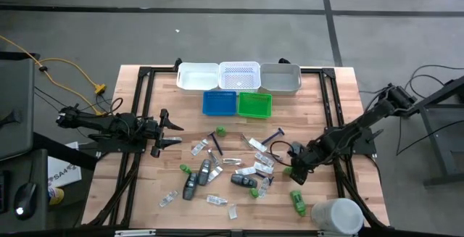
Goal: Pick & Place Travel size toiletries
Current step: Put the green shampoo bottle into the gray bin
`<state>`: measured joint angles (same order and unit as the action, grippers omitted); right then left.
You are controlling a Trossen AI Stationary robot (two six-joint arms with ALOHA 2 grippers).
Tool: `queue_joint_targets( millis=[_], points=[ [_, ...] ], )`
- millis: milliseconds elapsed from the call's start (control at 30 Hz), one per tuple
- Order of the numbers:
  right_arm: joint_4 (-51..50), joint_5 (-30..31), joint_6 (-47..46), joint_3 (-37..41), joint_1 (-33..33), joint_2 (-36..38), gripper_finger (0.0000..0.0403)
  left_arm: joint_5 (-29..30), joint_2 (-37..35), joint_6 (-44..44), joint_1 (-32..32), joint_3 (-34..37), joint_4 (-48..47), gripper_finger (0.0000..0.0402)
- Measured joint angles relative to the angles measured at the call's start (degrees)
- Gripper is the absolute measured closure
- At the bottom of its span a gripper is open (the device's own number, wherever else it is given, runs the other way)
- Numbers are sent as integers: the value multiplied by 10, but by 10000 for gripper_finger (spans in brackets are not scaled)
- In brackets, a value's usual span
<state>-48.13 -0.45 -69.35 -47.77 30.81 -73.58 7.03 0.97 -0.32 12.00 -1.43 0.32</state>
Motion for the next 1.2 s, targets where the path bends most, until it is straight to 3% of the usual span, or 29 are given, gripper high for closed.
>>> queue_joint_targets(
  millis=[200,433,833,1033,1200],
  points=[
    [-26,56,16,-50,12,1,141,0,0,0,0,0,0,181],
    [-26,94,19,-54,31,-5,141,0,0,0,0,0,0,181],
    [2,80,78,-54,32,-80,145,0,0,0,0,0,0,181],
    [2,79,81,-54,25,-92,176,0,0,0,0,0,0,181],
    [2,78,81,-54,20,-92,227,0,0,0,0,0,0,181]
  ],
)
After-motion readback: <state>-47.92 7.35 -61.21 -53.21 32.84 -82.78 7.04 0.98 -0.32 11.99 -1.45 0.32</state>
